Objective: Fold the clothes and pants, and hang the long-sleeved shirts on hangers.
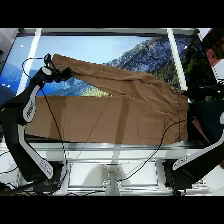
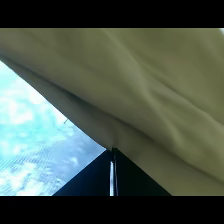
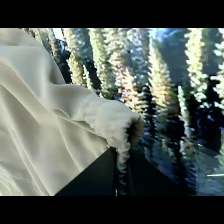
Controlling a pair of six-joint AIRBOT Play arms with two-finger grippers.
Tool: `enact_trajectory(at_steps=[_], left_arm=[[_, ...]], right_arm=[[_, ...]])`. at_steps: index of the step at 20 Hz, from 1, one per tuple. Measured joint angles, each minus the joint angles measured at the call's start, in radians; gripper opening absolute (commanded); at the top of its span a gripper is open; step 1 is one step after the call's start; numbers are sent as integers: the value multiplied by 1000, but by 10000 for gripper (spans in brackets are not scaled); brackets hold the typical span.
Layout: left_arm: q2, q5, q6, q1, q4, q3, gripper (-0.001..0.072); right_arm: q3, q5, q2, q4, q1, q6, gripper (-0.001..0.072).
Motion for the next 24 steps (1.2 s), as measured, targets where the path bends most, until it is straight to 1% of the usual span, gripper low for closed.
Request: enact_trajectory(at_steps=[3, 5, 6, 9, 13, 14, 15, 16, 19, 20, 21, 24], left_arm=[[58, -7, 1, 17, 16, 4, 26], [113, -55, 1, 27, 54, 5, 26], [143, -100, 1, 30, 77, 5, 26], [214, -288, 1, 33, 145, 6, 26], [257, -597, -19, 33, 294, 5, 29], [259, -657, -30, 33, 338, 4, 100], [259, -702, -34, 33, 380, 4, 477], [261, -736, -40, 34, 421, 4, 699], [263, -782, -51, 36, 479, 7, 679], [265, -785, -51, 37, 490, 12, 602], [268, -784, -56, 40, 500, 20, 575], [274, -739, -59, 61, 538, 43, 574]], right_arm=[[0, 0, 6, 0, 0, 0, 29], [0, -3, 17, 0, 0, 0, 29], [0, -10, 23, 2, 0, 0, 29], [0, -34, 38, 1, 1, 5, 29], [0, -44, 46, 2, 1, 9, 29], [0, -47, 47, 2, 1, 9, 29], [0, -48, 48, 2, 1, 10, 29], [0, -48, 49, 2, 1, 11, 29], [0, -51, 50, 2, 1, 11, 29], [0, -50, 50, 1, 1, 12, 29], [0, -50, 50, 2, 1, 16, 30], [0, -47, 50, 2, 1, 23, 30]])
